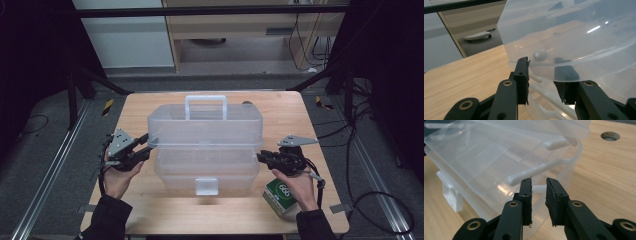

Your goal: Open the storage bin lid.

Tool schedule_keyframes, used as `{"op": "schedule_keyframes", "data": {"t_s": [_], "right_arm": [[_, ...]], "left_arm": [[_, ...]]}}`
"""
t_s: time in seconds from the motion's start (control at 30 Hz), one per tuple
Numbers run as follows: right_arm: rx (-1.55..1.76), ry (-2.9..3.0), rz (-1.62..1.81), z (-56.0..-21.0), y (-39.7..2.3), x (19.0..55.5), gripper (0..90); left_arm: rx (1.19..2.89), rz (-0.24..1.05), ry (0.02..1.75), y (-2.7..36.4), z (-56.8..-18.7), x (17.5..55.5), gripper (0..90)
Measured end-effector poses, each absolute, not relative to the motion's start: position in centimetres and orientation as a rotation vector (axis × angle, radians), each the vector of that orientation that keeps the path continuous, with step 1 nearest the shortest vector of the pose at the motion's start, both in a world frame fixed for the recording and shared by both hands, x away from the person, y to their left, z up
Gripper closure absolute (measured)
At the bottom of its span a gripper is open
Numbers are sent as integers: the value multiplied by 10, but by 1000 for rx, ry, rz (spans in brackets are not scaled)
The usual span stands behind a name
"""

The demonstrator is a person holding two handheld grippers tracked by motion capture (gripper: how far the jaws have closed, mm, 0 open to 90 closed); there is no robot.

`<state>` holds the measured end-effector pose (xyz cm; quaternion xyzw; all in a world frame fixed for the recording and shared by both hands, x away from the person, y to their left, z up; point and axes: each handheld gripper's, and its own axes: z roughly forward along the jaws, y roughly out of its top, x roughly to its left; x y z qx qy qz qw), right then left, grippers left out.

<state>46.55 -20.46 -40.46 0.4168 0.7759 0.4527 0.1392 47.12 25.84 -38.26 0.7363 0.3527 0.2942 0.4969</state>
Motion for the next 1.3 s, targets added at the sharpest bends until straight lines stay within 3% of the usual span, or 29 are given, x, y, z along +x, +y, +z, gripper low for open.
{"op": "schedule_keyframes", "data": {"t_s": [1.3], "right_arm": [[1269,2250,1254,-418,-196,469,756]], "left_arm": [[1714,767,872,253,-352,496,696]]}}
